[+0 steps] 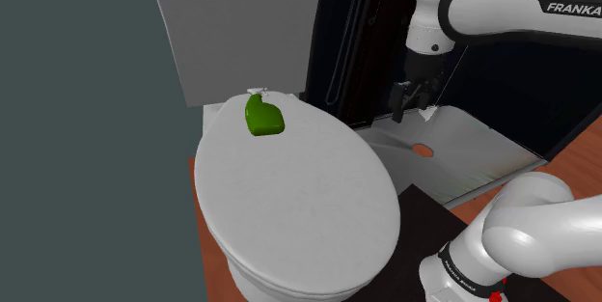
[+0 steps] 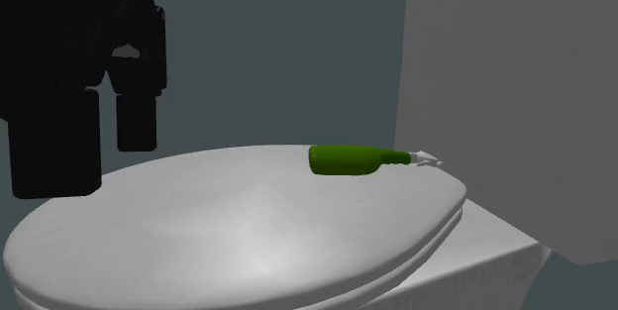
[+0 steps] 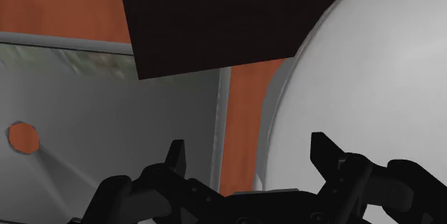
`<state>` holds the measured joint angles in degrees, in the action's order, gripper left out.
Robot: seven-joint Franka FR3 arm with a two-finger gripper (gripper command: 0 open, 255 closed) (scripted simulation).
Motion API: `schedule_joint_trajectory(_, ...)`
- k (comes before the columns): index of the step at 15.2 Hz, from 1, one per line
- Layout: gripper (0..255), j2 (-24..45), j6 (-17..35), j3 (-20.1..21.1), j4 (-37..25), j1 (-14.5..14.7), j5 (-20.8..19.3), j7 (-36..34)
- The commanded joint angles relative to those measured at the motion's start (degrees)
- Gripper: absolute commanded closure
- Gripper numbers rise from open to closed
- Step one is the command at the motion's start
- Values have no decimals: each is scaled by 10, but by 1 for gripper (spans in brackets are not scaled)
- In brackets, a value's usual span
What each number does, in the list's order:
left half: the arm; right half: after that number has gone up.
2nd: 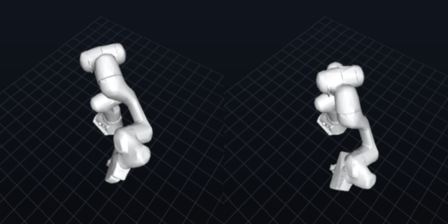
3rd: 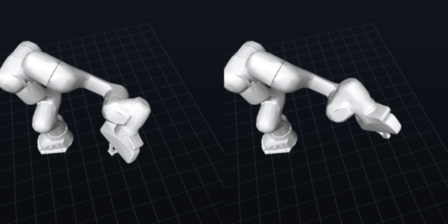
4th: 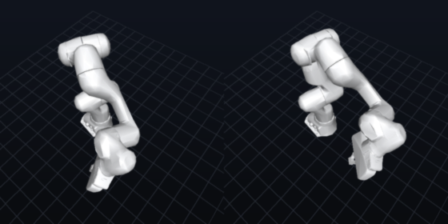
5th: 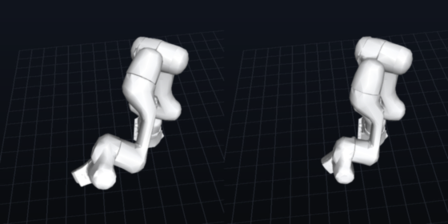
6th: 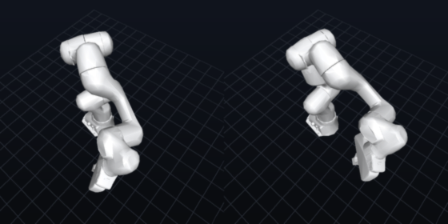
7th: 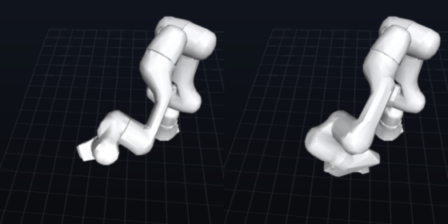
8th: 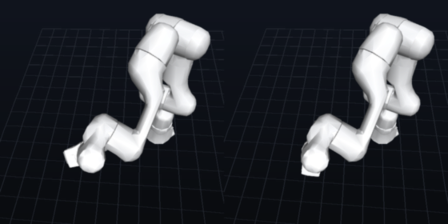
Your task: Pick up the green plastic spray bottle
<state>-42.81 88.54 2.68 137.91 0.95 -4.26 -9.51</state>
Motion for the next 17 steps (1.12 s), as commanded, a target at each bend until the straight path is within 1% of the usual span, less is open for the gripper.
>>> schedule_joint_trajectory(1, 0, 0, 0, 0, 0, 0, 0, 0)
schedule_joint_trajectory(9, 0, 137, 120, 42, -49, 11, 25, -59)
schedule_joint_trajectory(17, 0, 287, 209, 80, -144, 17, 20, -117)
